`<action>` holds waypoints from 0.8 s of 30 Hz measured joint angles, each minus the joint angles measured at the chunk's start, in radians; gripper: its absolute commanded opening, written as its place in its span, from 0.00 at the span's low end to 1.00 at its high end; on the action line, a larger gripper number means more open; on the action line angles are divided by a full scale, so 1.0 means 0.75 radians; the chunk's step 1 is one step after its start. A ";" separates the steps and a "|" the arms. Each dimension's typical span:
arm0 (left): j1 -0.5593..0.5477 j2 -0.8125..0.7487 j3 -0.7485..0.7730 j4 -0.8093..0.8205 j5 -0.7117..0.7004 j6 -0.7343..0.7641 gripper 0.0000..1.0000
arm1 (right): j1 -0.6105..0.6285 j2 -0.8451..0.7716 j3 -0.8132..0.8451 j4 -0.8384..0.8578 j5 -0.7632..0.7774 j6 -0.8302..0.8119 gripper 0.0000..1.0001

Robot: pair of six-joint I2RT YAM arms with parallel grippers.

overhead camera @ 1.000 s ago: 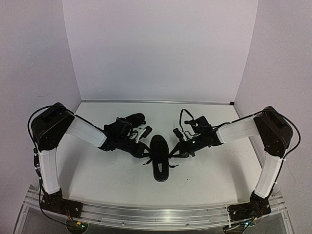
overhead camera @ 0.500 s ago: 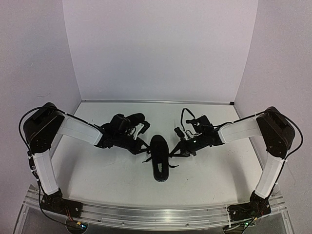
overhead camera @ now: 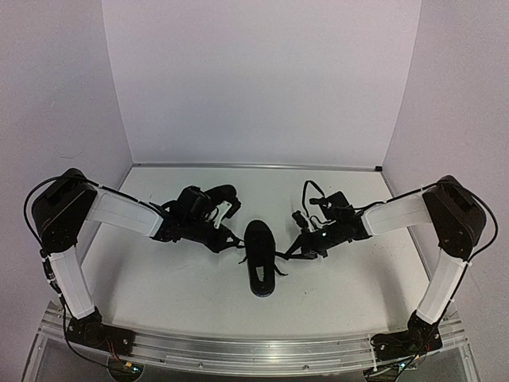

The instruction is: Tie the shoes

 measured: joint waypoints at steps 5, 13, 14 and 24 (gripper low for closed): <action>-0.004 -0.007 0.000 -0.010 -0.036 0.010 0.00 | -0.008 -0.023 -0.022 -0.010 0.019 -0.007 0.00; -0.008 -0.009 -0.005 -0.019 -0.075 0.019 0.00 | -0.027 -0.049 -0.046 -0.024 0.049 -0.014 0.00; -0.008 -0.010 -0.007 -0.018 -0.079 0.019 0.00 | -0.030 -0.050 -0.049 -0.025 0.051 -0.015 0.00; -0.011 -0.010 -0.016 -0.030 -0.082 0.026 0.00 | -0.043 -0.051 -0.054 -0.028 0.063 -0.032 0.00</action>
